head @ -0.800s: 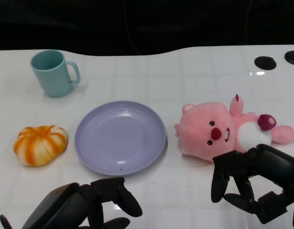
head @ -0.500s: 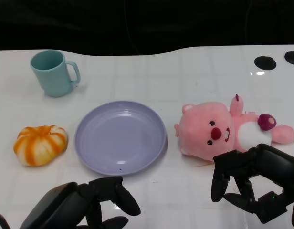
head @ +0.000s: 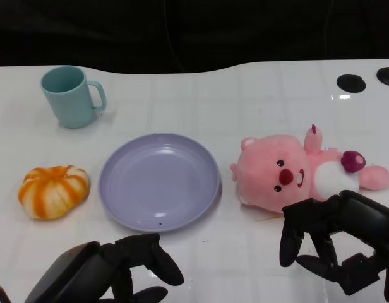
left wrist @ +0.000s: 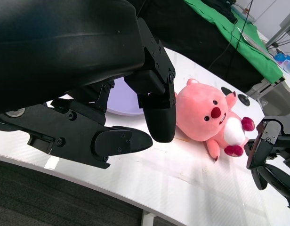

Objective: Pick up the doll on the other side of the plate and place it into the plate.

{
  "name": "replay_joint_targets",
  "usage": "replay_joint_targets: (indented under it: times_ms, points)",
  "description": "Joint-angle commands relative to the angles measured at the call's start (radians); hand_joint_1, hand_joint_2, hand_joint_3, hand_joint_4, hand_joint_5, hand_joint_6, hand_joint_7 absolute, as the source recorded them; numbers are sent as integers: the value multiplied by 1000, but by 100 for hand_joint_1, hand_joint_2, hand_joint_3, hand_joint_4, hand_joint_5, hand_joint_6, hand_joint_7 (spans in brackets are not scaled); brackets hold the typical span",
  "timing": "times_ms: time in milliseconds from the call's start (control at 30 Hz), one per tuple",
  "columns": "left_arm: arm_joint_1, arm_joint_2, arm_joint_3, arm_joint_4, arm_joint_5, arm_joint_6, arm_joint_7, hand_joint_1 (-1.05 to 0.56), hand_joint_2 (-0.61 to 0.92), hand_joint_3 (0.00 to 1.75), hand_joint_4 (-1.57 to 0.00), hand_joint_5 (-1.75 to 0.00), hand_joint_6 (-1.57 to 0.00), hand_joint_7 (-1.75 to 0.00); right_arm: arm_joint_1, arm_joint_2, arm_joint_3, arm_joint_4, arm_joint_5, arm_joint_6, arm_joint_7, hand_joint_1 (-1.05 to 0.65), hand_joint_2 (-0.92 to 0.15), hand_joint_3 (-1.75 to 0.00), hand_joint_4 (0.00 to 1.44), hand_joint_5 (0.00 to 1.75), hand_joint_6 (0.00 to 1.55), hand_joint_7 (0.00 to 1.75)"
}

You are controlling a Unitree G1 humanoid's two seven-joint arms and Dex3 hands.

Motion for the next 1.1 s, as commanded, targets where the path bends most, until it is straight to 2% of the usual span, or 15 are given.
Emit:
replay_joint_targets:
  times_ms: [33, 300, 367, 433, 533, 633, 733, 933, 1100]
  points:
    - [4, 7, 3, 7, -6, -11, 4, -27, 92, 44, -66, -175, -66, -101, 3, -7, 0, 0, 3, -6, -4, -18, -51, -109, 80, 175, 79, 119]
    - [10, 8, 7, 7, -10, -18, 4, -26, 92, 44, -64, -172, -66, -101, 8, -1, -4, 0, 4, -11, -15, -17, -51, -109, 77, 172, 75, 116]
    - [11, 7, 8, 6, -13, -17, 2, -26, 92, 44, -63, -171, -66, -101, 9, 0, -9, -12, 1, 8, -23, -15, -52, -107, 75, 173, 73, 110]
    - [11, 6, 8, 6, -12, -18, 3, -25, 92, 45, -63, -171, -66, -101, 11, 7, -17, -32, -13, 35, -46, -13, -54, -101, 75, 168, 71, 98]
    - [10, 6, 10, 6, -17, -19, 2, -25, 91, 46, -64, -172, -66, -101, 14, 22, -25, -53, -35, 70, -91, -13, -61, -86, 75, 149, 67, 84]
    - [10, 9, 14, 8, -18, -23, 2, -26, 90, 47, -64, -173, -66, -102, 17, 48, -34, -62, -67, 81, -154, -18, -77, -53, 67, 122, 66, 64]
    - [12, 12, 18, 7, -19, -23, 0, -26, 89, 48, -64, -173, -66, -102, 13, 61, -43, -82, -89, 124, -190, -25, -90, -25, 56, 102, 57, 44]
    - [22, 15, 24, -2, -33, -21, -5, -26, 89, 49, -65, -174, -66, -102, -3, 55, -45, -132, -207, 237, -236, -44, -92, -15, 25, 84, 36, 27]
    - [39, 23, 26, -15, -32, -28, -6, -26, 89, 48, -65, -174, -66, -101, -8, 46, -49, -164, -294, 300, -252, -51, -92, -10, 17, 81, 30, 22]
